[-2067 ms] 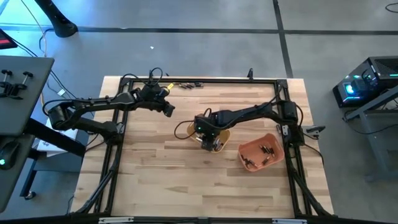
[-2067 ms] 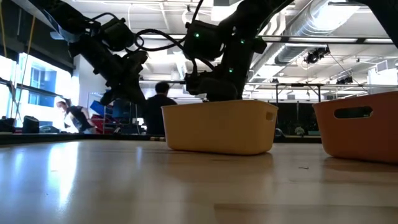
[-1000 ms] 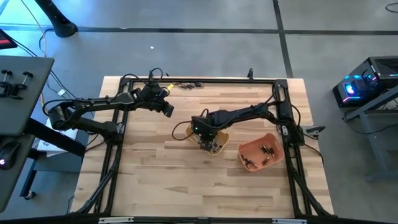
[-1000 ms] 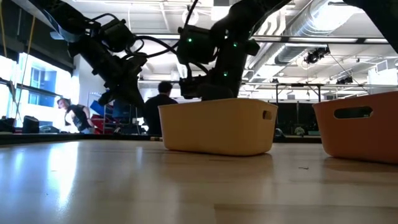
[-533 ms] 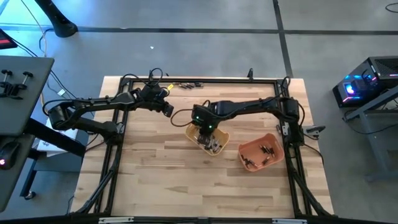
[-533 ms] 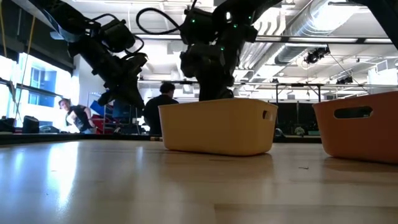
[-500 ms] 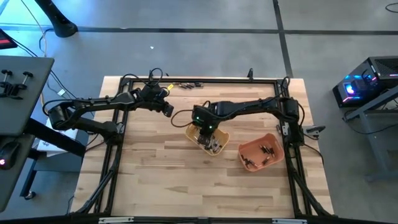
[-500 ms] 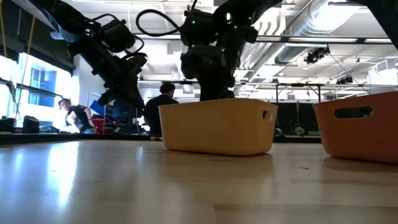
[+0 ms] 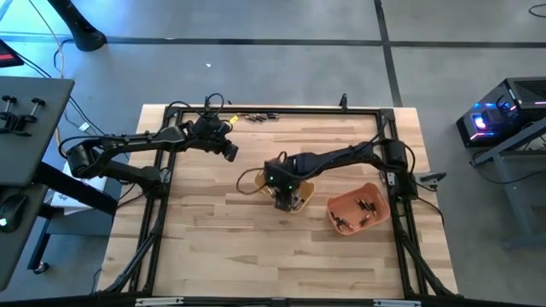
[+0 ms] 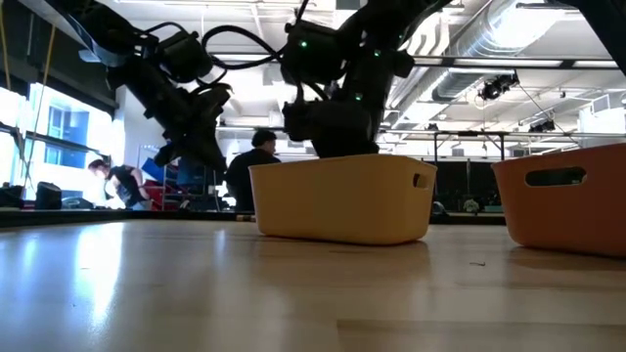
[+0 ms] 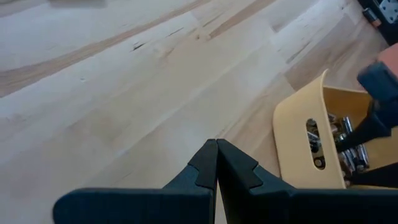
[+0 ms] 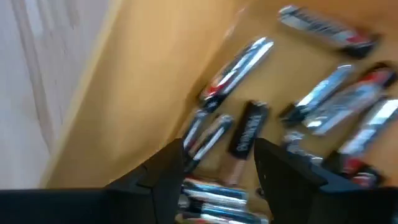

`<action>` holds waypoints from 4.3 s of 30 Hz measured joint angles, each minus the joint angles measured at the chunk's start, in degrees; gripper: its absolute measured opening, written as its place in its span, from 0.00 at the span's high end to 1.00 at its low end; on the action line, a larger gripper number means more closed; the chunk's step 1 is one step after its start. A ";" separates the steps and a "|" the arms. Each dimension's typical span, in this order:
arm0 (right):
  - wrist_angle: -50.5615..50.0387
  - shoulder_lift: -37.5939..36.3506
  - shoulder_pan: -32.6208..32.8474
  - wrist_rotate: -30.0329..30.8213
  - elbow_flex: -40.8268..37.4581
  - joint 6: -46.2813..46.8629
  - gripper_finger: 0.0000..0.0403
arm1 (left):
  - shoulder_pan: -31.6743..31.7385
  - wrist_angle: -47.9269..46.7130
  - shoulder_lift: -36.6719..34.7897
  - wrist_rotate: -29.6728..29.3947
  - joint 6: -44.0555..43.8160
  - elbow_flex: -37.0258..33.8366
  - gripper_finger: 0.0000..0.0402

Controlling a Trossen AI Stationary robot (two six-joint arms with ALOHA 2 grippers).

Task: Sort batteries
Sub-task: Move the black battery at the yellow bin to the orange bin, then put the black battery into the orange bin

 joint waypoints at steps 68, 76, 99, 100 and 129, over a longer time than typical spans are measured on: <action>-25.66 -38.20 15.42 -9.79 -32.55 59.56 0.61 | 5.77 9.06 1.12 8.73 -7.10 3.59 1.00; -26.14 -40.05 10.16 -1.07 -26.25 43.56 0.32 | 6.25 -7.13 2.46 -6.05 -1.98 15.98 1.00; -11.89 -40.19 -20.62 7.51 -17.62 32.42 0.31 | 15.07 -41.01 50.22 -5.54 24.96 65.83 0.98; -11.89 -40.19 -20.61 7.51 -17.62 32.39 0.31 | 15.10 -39.81 50.17 -5.12 24.01 65.29 0.99; -10.49 -40.08 -22.59 5.19 -17.73 23.46 0.31 | 13.99 -37.82 58.16 -8.94 56.44 62.30 0.55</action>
